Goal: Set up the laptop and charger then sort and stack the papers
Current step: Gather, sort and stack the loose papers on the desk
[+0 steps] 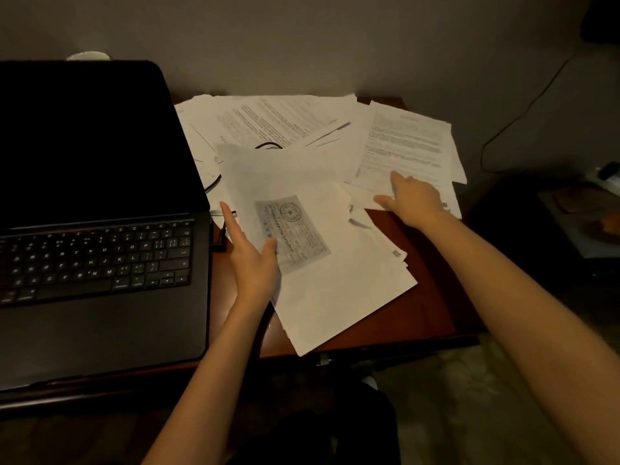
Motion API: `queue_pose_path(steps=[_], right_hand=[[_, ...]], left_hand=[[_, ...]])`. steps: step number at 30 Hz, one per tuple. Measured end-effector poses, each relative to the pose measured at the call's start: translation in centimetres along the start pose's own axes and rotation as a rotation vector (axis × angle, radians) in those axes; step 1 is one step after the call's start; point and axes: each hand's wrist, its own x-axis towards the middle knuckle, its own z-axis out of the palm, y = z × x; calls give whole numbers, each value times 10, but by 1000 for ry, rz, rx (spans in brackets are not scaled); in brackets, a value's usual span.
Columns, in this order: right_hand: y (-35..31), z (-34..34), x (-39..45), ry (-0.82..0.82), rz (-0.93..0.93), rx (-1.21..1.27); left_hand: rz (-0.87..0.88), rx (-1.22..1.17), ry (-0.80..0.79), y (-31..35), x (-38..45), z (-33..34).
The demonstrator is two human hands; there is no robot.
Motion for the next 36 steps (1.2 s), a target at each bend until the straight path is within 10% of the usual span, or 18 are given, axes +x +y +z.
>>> queue_pose_path(steps=[16, 25, 36], right_hand=[[2, -25, -12, -183, -169, -209], [49, -57, -5, -211, 127, 453], [-90, -106, -16, -335, -173, 811]], left_hand=[[-628, -288, 181, 37, -28, 6], [-717, -299, 334, 61, -43, 47], [-845, -326, 88, 53, -37, 24]])
